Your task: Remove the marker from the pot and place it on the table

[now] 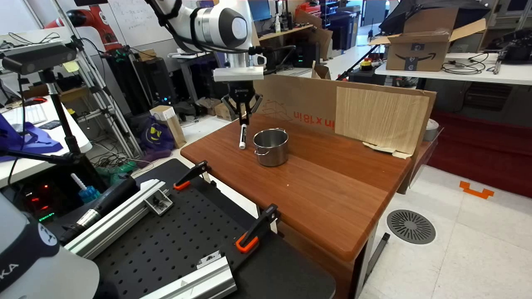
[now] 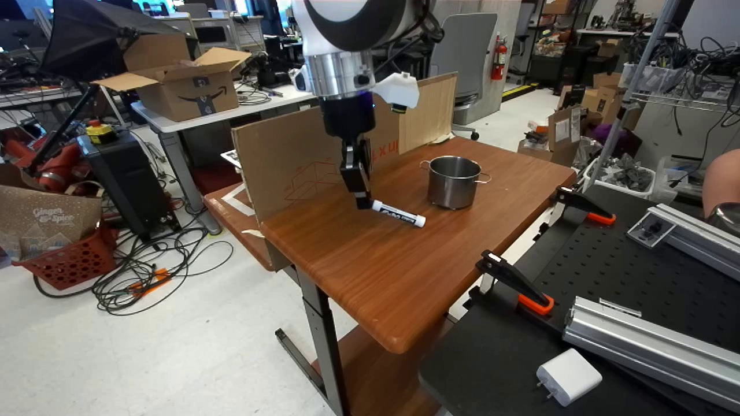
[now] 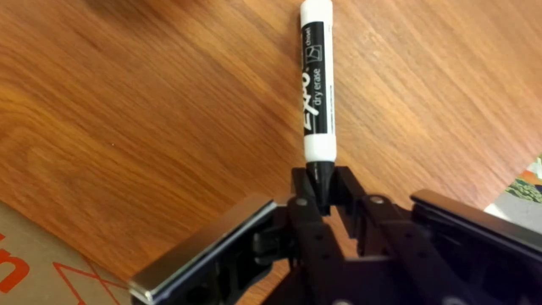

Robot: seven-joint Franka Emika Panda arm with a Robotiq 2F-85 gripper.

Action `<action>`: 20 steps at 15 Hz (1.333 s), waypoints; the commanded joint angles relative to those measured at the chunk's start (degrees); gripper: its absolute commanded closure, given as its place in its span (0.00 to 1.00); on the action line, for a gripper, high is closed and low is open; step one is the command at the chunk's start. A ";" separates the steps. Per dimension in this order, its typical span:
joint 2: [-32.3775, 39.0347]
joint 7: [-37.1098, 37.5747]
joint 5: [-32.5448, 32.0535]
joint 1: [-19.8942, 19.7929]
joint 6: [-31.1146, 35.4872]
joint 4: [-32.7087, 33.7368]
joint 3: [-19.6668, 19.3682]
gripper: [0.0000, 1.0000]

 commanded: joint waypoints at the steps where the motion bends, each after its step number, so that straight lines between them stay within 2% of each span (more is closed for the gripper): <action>1: 3.56 2.83 -2.53 1.42 -3.13 4.21 -1.03 0.95; 8: 6.94 4.65 -3.66 1.80 -4.98 7.58 -1.78 0.95; 9: 7.14 4.83 -3.78 1.90 -5.64 7.95 -1.84 0.55; 10: 7.23 5.16 -4.08 2.12 -5.91 8.14 -1.98 0.54; 17: 6.74 6.24 -4.76 2.47 -6.62 8.18 -2.00 0.05; 18: 5.88 6.06 -4.72 2.30 -6.20 7.20 -1.80 0.00; 20: 3.73 6.18 -4.98 2.26 -4.66 4.80 -1.66 0.00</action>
